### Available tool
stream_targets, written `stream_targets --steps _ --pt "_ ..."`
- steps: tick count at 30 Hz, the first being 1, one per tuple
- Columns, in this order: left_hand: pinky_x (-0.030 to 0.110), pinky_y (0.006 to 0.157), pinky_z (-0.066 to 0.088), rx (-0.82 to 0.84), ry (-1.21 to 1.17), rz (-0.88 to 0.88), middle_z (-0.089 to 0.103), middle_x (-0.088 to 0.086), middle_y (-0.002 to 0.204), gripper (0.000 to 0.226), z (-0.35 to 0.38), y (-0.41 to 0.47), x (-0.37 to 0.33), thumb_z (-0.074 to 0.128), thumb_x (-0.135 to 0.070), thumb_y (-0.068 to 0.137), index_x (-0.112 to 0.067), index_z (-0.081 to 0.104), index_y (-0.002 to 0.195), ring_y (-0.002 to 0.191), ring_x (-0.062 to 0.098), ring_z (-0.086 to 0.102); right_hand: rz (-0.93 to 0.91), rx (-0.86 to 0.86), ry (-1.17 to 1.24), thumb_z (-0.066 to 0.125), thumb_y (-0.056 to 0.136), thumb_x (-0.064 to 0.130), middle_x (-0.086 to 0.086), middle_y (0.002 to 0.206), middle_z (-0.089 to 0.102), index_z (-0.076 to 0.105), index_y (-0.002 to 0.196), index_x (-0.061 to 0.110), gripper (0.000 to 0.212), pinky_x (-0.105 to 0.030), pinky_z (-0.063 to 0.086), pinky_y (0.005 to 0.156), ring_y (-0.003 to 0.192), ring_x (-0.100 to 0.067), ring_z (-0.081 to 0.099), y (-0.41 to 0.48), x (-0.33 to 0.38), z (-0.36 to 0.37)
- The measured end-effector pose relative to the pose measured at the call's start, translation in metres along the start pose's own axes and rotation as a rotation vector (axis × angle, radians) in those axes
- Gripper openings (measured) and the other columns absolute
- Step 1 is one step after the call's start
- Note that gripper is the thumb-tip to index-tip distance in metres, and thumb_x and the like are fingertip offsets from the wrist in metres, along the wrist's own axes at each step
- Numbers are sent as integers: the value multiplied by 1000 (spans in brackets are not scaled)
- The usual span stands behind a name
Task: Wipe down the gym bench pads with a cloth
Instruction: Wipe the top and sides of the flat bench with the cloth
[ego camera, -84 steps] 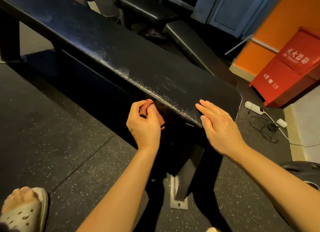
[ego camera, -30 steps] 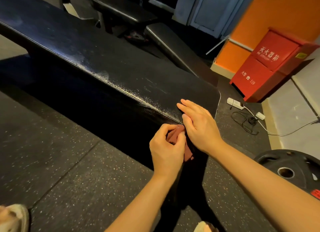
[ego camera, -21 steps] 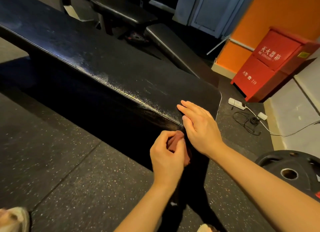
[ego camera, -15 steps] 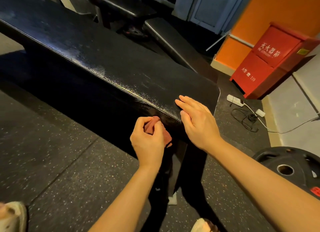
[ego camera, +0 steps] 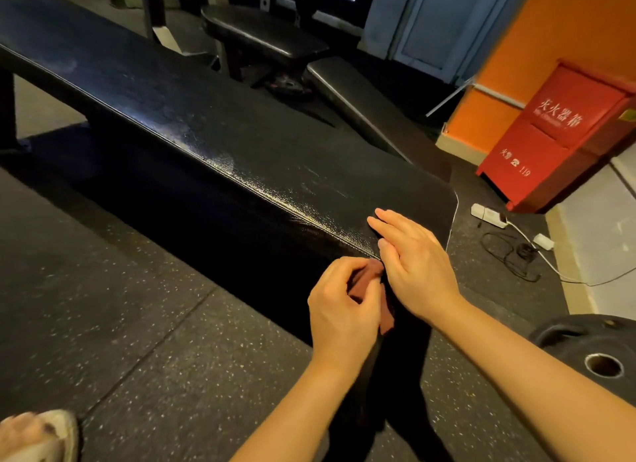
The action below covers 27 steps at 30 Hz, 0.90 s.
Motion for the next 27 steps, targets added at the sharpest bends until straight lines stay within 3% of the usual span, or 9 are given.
stream_targets --steps 5,9,12,15,17,18,21,24,27 --pt "9 73 45 -386 3 -239 70 -18 83 16 -68 39 46 71 -7 85 -22 70 90 84 -9 65 -6 41 17 32 100 33 10 156 44 54 146 24 52 -27 18 121 148 -9 33 -1 -3 3" --pt "10 74 46 -288 77 -257 70 -16 89 11 -85 49 58 74 -18 90 -26 68 93 88 -4 66 -9 28 -2 29 101 37 12 156 44 53 147 26 53 -25 17 120 148 -7 32 -3 -5 2" --pt "9 71 46 -531 26 -196 62 -14 86 10 -123 48 38 71 -12 93 -12 62 96 82 -12 61 -12 9 -2 21 98 45 12 155 45 54 146 26 61 -27 20 119 147 -7 34 -2 -4 2" --pt "23 69 55 -713 -108 -203 57 -6 84 18 -152 68 34 62 1 96 -3 47 105 71 -9 64 -13 10 2 21 97 47 14 154 45 54 145 27 62 -26 19 119 147 -6 33 -1 -4 3" --pt "31 61 58 -690 -312 -236 65 8 88 28 -147 79 36 58 8 94 -2 41 114 67 8 72 -9 11 -7 22 98 45 13 154 45 54 145 27 60 -25 18 119 147 -6 33 -1 -4 3" --pt "27 64 58 -672 -347 -263 67 6 89 31 -140 79 36 60 8 93 -1 43 117 70 9 73 -6 10 -11 23 98 44 13 154 45 54 145 27 59 -25 18 119 147 -6 34 -1 -3 2" --pt "14 72 52 -595 -297 -329 65 -15 85 27 -114 65 39 69 2 90 -10 59 112 77 -6 68 2 6 -3 25 98 42 12 154 46 55 145 26 57 -25 19 118 146 -7 35 -1 -1 2" --pt "17 79 53 -495 -298 -333 67 -10 101 30 -86 47 40 73 -4 89 -24 63 109 91 3 68 11 11 -4 29 99 37 13 154 45 55 145 26 53 -25 18 118 146 -7 35 0 -3 2" --pt "17 87 52 -377 -171 -214 65 -12 111 29 -71 38 26 73 -8 90 -24 66 113 105 7 64 17 30 -6 30 100 36 13 155 44 53 146 27 53 -28 19 119 147 -6 33 0 -5 4"
Point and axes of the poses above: each hand's wrist, its own y-axis towards the middle knuckle, its own z-axis out of the palm, x = y × z, the point moved 9 cm from there along y, towards the middle knuckle
